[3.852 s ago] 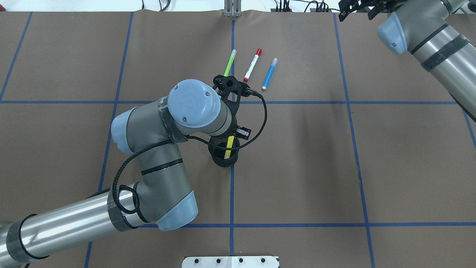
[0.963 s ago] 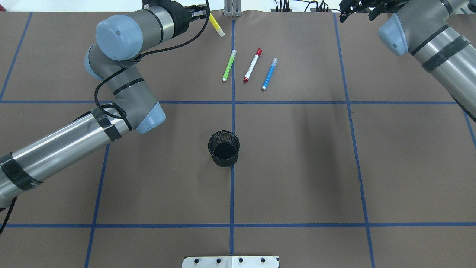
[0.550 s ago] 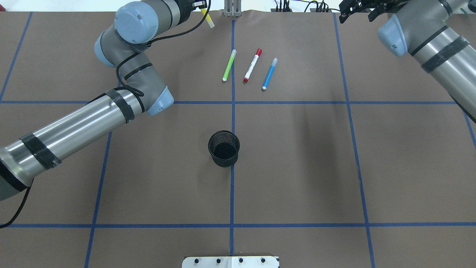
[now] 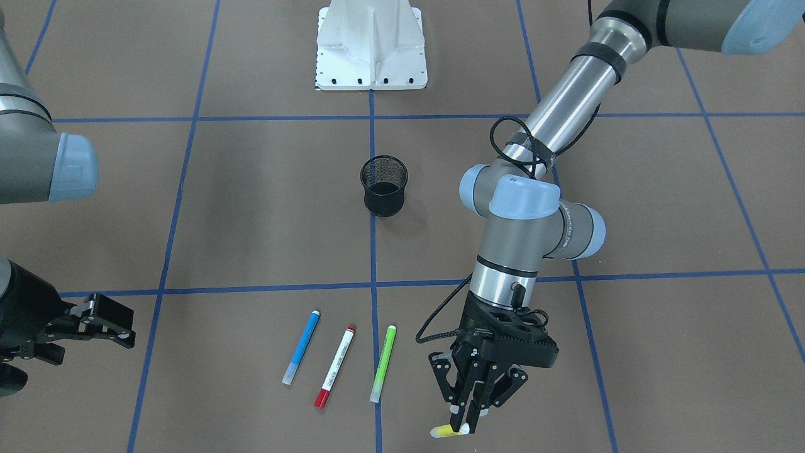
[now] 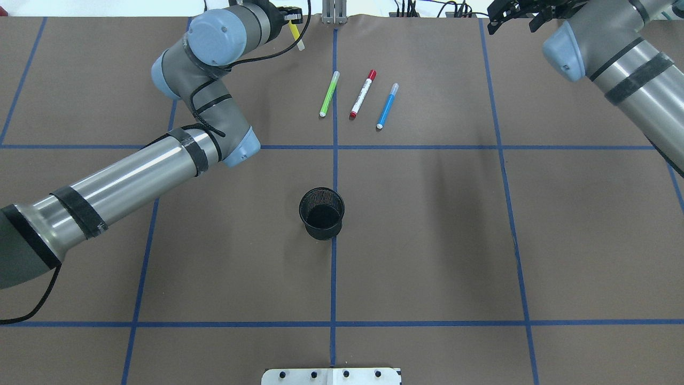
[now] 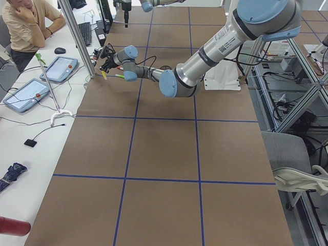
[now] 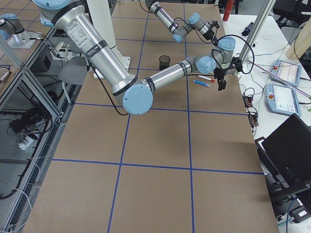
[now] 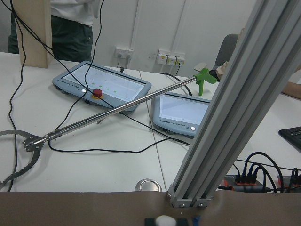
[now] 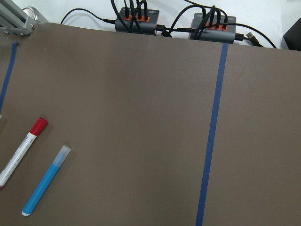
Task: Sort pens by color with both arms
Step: 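Carry the yellow marker farther from the robot with the left gripper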
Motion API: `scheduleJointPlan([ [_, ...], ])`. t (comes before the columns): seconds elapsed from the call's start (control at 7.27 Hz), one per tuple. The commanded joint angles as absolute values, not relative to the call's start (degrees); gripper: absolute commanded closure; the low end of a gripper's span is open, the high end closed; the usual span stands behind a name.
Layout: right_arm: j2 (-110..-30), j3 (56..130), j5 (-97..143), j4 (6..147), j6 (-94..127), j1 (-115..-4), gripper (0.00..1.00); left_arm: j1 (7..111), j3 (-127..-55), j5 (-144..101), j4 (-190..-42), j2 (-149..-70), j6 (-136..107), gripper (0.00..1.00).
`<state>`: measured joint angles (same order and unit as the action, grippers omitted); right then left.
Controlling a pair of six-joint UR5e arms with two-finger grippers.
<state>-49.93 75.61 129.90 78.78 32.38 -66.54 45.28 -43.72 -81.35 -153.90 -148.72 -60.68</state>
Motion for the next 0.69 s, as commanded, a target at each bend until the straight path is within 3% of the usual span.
scheduleJointPlan([
  [0.0,-49.83,75.41,129.9,78.75,32.34,-66.45,0.01,43.34,-43.33,-81.12,-153.9,-148.89,-60.56,0.96],
  [0.55,-49.83,75.5,129.9,78.75,32.43,-66.27,0.01,42.89,-43.77,-81.3,-153.9,-148.36,-60.38,0.79],
])
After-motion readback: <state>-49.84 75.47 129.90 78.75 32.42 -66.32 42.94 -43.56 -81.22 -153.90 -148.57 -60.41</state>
